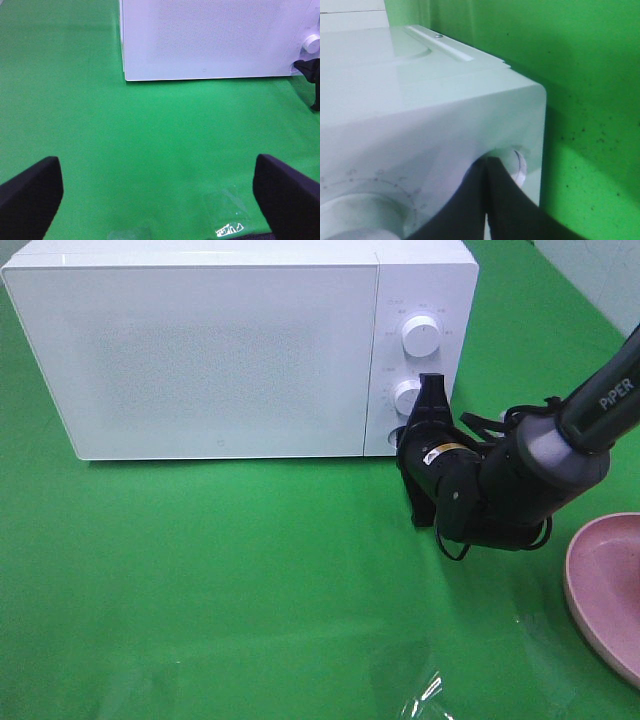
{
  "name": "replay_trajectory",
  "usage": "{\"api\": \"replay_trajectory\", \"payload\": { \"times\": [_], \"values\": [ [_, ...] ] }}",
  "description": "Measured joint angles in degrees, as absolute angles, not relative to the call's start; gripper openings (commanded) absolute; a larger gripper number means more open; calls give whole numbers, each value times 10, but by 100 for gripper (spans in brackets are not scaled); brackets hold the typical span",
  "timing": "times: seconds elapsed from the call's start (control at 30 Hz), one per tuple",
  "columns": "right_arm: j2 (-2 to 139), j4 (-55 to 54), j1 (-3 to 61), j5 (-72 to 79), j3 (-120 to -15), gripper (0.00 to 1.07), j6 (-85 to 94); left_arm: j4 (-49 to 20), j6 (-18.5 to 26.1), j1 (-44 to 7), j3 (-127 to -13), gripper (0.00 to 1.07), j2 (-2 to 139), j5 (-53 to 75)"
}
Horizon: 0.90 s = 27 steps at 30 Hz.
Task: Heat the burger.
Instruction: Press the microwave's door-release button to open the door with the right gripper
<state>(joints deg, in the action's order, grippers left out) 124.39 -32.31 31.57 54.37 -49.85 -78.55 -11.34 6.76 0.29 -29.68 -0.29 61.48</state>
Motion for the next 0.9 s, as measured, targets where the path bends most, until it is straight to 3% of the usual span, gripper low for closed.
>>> {"api": "replay_trajectory", "payload": {
  "times": [0.9],
  "values": [
    [1276, -334, 323, 572, -526, 0, -778, -113, 68, 3, -297, 95, -3, 615]
  ]
}}
